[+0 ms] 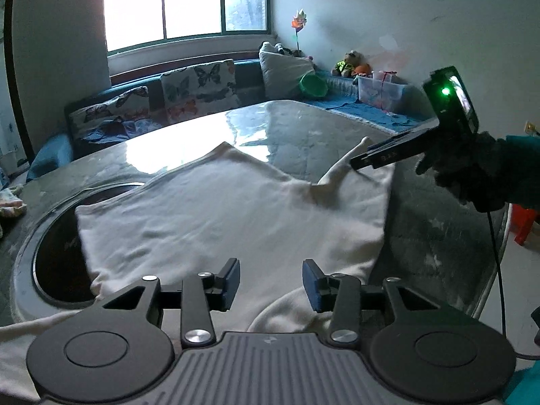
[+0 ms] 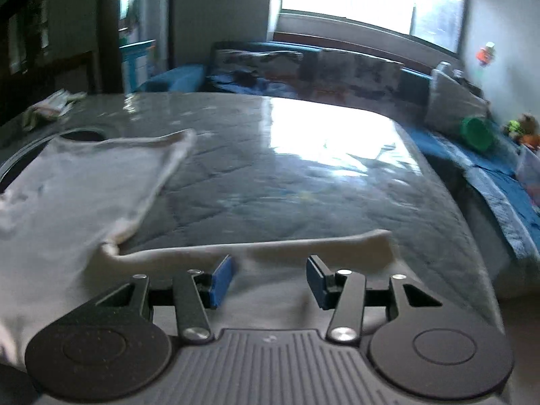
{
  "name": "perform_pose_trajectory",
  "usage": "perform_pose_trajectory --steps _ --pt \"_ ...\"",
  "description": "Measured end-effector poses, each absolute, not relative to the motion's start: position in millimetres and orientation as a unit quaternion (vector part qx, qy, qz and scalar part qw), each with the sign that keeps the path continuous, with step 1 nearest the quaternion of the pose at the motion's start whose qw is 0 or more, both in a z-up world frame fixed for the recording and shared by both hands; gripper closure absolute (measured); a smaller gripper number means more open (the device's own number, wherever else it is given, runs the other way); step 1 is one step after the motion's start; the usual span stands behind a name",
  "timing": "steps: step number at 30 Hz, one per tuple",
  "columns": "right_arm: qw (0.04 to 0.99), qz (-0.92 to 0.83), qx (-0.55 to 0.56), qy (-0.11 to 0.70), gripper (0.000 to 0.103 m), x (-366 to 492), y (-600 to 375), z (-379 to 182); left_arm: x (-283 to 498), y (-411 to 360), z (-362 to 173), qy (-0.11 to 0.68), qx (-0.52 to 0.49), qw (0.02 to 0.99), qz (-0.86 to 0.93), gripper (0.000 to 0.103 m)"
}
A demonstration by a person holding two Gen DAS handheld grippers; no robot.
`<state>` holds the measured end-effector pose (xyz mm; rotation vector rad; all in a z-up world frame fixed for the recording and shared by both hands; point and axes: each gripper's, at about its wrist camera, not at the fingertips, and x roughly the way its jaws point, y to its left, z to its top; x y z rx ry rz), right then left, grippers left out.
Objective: Fold clothes
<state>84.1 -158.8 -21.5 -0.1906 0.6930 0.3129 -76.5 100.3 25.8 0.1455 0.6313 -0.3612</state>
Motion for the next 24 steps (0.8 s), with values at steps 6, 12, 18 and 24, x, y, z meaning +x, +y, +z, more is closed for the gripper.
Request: perform_pose_trajectory --steps 6,12,18,24 --pt "0.933 0.101 -0.079 0.336 0.054 82.5 -194.7 -16.2 -60.7 82.8 20.7 0.306 0.059 0.932 -0.184 0.059" --pt "0.934 0.075 -0.056 0.344 0.054 80.0 -212.7 -22.0 -54.2 73.5 17.2 0.309 0.050 0.933 -0.180 0.051" --pt "0.938 0.057 -0.015 0.341 0.054 84.8 -227.7 -21.9 -55.6 74.9 19.1 0.306 0.045 0.935 -0.174 0.037" --pt "0.936 0.053 -0.003 0.349 0.060 85.2 -233.1 -27.3 -54.9 73.1 19.9 0.304 0.041 0.937 -0.168 0.025"
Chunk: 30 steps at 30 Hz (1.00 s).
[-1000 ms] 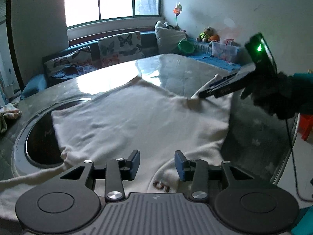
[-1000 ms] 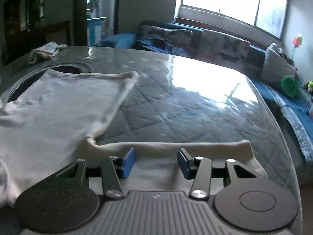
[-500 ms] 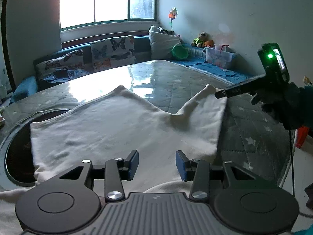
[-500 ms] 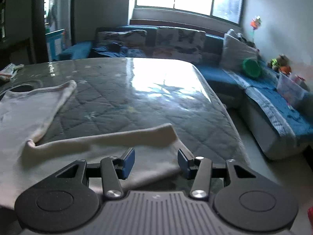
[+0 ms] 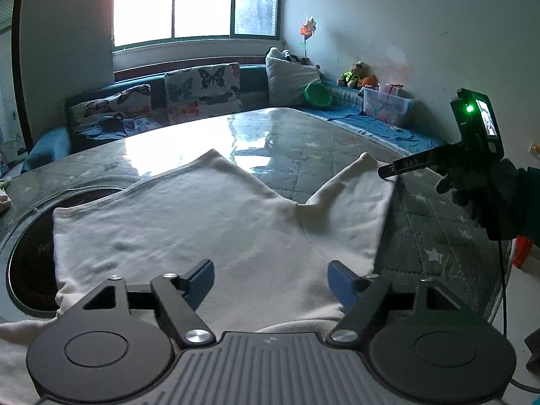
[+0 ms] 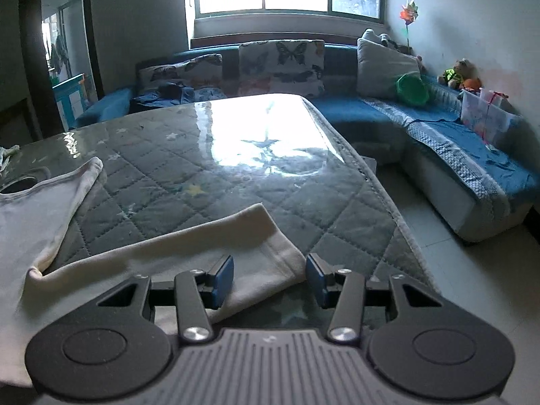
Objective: Fold clothes
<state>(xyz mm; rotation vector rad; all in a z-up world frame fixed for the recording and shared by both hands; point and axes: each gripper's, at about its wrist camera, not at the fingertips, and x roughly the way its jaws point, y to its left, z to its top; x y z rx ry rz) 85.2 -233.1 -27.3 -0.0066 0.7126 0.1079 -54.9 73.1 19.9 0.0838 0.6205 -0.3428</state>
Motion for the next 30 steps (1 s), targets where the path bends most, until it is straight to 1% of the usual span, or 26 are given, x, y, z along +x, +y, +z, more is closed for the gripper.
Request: perform_pose_trajectory --steps 2,4,9,10,13,15,20,25,30 --pt "0.936 0.049 -0.003 0.348 0.062 85.4 -233.1 -27.4 -55.0 71.0 19.8 0.303 0.043 0.937 -0.171 0.024" --pt "0.937 0.041 0.001 0.346 0.063 87.0 -233.3 -27.2 -54.5 68.5 19.2 0.303 0.045 0.936 -0.171 0.023" --pt "0.937 0.042 0.005 0.347 0.062 86.8 -235.4 -30.3 -52.6 64.6 17.1 0.306 0.047 0.936 -0.170 0.022" --pt "0.937 0.043 0.010 0.346 0.064 86.7 -235.8 -30.5 -52.0 63.8 16.9 0.307 0.047 0.935 -0.170 0.022" --pt "0.936 0.049 0.019 0.347 0.077 86.3 -237.1 -30.7 -49.4 61.3 16.3 0.309 0.047 0.935 -0.167 0.021" --pt "0.936 0.052 0.027 0.347 0.089 85.7 -237.8 -29.8 -47.6 59.8 15.5 0.311 0.047 0.935 -0.165 0.020" --pt "0.939 0.065 0.055 0.334 0.092 80.1 -242.4 -23.1 -44.3 53.3 11.3 0.319 0.047 0.932 -0.165 0.020" --pt "0.939 0.082 0.094 0.321 0.093 68.1 -252.0 -7.9 -43.2 42.9 6.4 0.322 0.051 0.929 -0.176 0.020" --pt "0.941 0.109 0.105 0.303 0.093 53.8 -246.9 16.8 -44.7 40.5 6.2 0.321 0.053 0.928 -0.180 0.019"
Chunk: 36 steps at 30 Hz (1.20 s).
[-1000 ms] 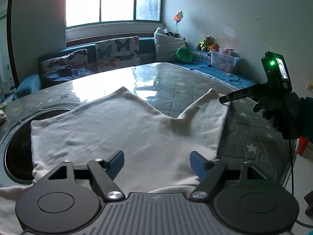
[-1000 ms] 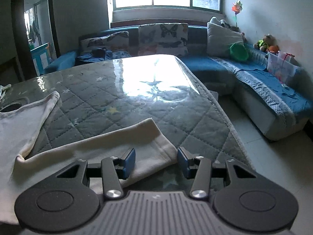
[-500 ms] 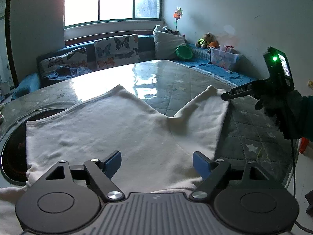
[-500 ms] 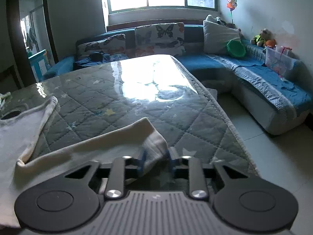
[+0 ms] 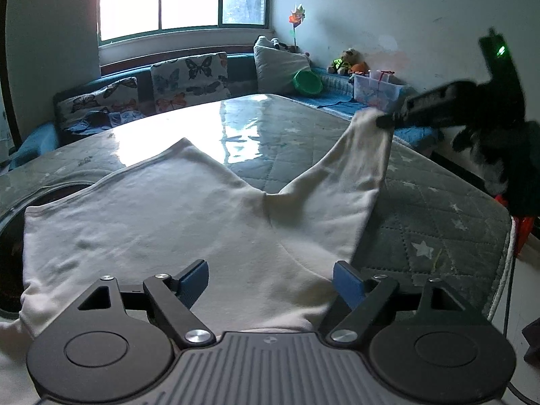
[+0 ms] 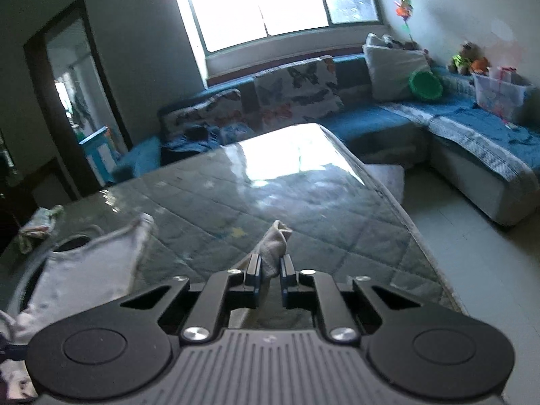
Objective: Fold clothes
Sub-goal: 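Lift the sleeve with the right gripper and lay it across the sweatshirt body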
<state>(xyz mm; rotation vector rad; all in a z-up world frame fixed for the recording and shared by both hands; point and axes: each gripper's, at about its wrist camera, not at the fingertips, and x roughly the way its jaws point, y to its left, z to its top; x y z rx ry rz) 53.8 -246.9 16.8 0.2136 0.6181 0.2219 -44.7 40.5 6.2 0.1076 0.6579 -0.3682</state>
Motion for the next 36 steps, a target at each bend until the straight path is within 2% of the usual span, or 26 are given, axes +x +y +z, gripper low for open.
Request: perform_pose_trajectory --steps 15,25,36 --pt "0.930 0.261 0.077 0.246 0.094 14.0 -143.1 99.4 -67.7 98.7 19.5 0.300 0.021 0.946 -0.119 0.015" --pt "0.893 0.353 0.051 0.276 0.094 6.0 -39.6 88.2 -88.9 140.1 22.2 0.295 -0.001 0.953 -0.072 0.010" --pt "0.858 0.394 0.001 0.329 0.093 -1.6 28.0 36.1 -96.2 154.6 17.4 0.304 -0.019 0.951 -0.052 0.006"
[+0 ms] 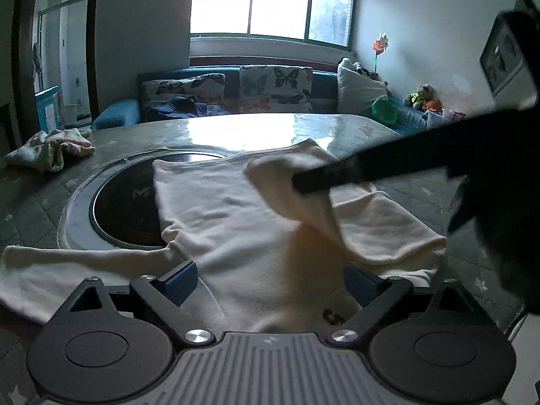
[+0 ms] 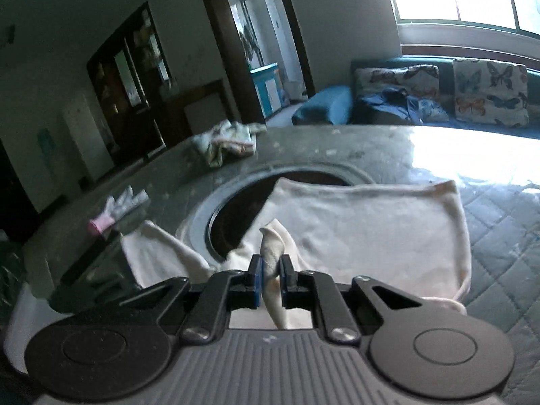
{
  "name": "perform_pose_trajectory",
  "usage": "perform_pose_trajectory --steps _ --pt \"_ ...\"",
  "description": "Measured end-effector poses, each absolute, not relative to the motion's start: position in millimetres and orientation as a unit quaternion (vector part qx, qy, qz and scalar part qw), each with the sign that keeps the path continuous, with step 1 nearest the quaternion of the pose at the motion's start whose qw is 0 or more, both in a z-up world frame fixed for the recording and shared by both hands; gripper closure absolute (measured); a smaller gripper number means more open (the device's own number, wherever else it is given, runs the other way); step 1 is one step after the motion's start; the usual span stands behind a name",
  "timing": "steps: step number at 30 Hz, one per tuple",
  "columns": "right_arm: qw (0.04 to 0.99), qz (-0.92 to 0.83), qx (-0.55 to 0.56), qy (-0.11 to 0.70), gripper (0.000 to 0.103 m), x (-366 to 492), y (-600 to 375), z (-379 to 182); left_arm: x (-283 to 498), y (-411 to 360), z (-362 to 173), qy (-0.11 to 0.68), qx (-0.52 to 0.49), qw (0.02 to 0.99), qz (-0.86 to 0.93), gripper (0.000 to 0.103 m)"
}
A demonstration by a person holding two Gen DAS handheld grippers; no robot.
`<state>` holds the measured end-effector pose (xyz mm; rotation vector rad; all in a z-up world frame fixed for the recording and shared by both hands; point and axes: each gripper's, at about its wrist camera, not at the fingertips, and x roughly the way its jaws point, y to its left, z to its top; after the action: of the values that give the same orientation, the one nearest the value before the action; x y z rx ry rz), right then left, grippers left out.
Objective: Fold clothes
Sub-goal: 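Lift the sleeve with the right gripper and lay it across the sweatshirt body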
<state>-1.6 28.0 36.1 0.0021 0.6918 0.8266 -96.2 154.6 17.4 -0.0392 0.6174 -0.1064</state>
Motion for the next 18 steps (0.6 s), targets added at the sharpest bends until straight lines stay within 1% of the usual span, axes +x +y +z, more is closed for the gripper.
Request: perform_pose_trajectory --steps 2,5,8,10,11,12,13,15,16,17,18 --pt "0.854 0.395 -0.004 0.339 0.092 -1.8 31.2 28.6 -95.8 154.5 18.3 0.303 -0.021 0.951 -0.051 0.006" --pt "0.848 0.402 -0.009 0.346 0.084 -2.7 30.6 24.6 -94.5 152.8 19.7 0.301 -0.021 0.952 -0.051 0.003" --pt "0.843 0.413 -0.009 0.344 0.083 -4.0 25.7 25.7 -92.6 149.6 19.5 0.301 -0.020 0.952 -0.053 0.002" --pt "0.845 0.415 -0.009 0.339 0.072 -4.9 21.5 28.2 -90.7 147.8 18.8 0.302 -0.019 0.952 -0.055 0.002" --pt "0.846 0.414 -0.009 0.336 0.062 -5.2 18.6 30.3 -89.7 147.1 18.5 0.303 -0.019 0.951 -0.056 0.002" --pt "0.848 0.414 -0.009 0.332 0.057 -5.3 14.1 33.6 -88.7 146.6 18.3 0.304 -0.019 0.951 -0.057 0.002" --pt "0.850 0.412 -0.010 0.329 0.054 -5.5 9.7 36.6 -88.0 146.4 18.5 0.304 -0.020 0.951 -0.057 0.002" --pt "0.856 0.404 -0.022 0.323 0.039 -6.9 1.9 40.8 -86.4 146.0 19.3 0.301 -0.021 0.951 -0.058 0.002" --pt "0.859 0.398 -0.028 0.320 0.033 -8.0 -2.6 42.9 -85.6 146.0 19.8 0.300 -0.022 0.952 -0.059 0.002" --pt "0.864 0.391 -0.035 0.315 0.021 -10.0 -7.8 44.5 -84.7 145.9 20.4 0.298 -0.023 0.952 -0.060 0.002" --pt "0.868 0.385 -0.039 0.311 0.012 -11.5 -11.9 45.3 -83.2 145.8 21.2 0.297 -0.025 0.953 -0.061 0.002"
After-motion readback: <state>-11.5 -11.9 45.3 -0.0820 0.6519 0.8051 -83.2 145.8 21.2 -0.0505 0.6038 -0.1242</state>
